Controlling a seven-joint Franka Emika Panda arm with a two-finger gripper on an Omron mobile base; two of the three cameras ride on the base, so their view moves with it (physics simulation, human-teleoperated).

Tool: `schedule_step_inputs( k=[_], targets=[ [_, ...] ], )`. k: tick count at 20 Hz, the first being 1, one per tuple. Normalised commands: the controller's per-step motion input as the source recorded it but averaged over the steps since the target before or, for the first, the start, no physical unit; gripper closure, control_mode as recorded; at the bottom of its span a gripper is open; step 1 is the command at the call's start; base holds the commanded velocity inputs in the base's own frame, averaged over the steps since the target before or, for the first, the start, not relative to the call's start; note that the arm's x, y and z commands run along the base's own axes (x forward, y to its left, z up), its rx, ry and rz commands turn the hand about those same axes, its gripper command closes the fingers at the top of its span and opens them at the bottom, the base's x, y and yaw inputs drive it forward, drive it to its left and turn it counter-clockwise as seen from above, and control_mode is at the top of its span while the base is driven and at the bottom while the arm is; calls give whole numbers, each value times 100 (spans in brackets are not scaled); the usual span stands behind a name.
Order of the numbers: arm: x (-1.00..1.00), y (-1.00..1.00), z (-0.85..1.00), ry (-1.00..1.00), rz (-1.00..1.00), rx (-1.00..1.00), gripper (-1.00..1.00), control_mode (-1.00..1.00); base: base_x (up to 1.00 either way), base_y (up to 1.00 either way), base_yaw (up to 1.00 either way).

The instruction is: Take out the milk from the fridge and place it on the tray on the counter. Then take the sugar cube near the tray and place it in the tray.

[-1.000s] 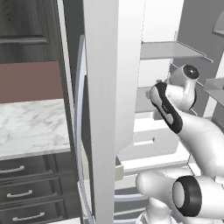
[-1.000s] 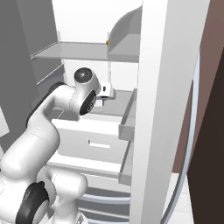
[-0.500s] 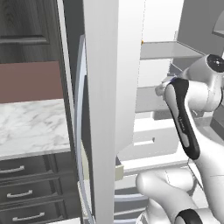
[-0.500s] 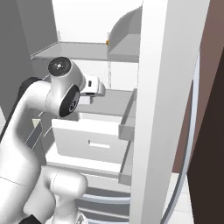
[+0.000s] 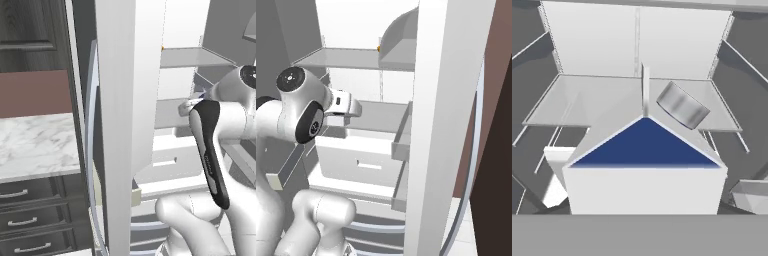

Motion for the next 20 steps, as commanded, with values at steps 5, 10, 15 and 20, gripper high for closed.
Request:
schedule_step_inputs(
  k=[5, 10, 15, 20],
  targets=[
    [-44, 1, 0, 0, -2, 0, 100, -100, 0, 0, 0],
    [-17, 0, 0, 0, 7, 5, 100, -100, 0, 0, 0],
    [-22, 0, -1, -1, 17, 6, 100, -100, 0, 0, 0],
    [0, 0, 0, 0, 0, 0, 100, 100, -85, 2, 15]
  ],
)
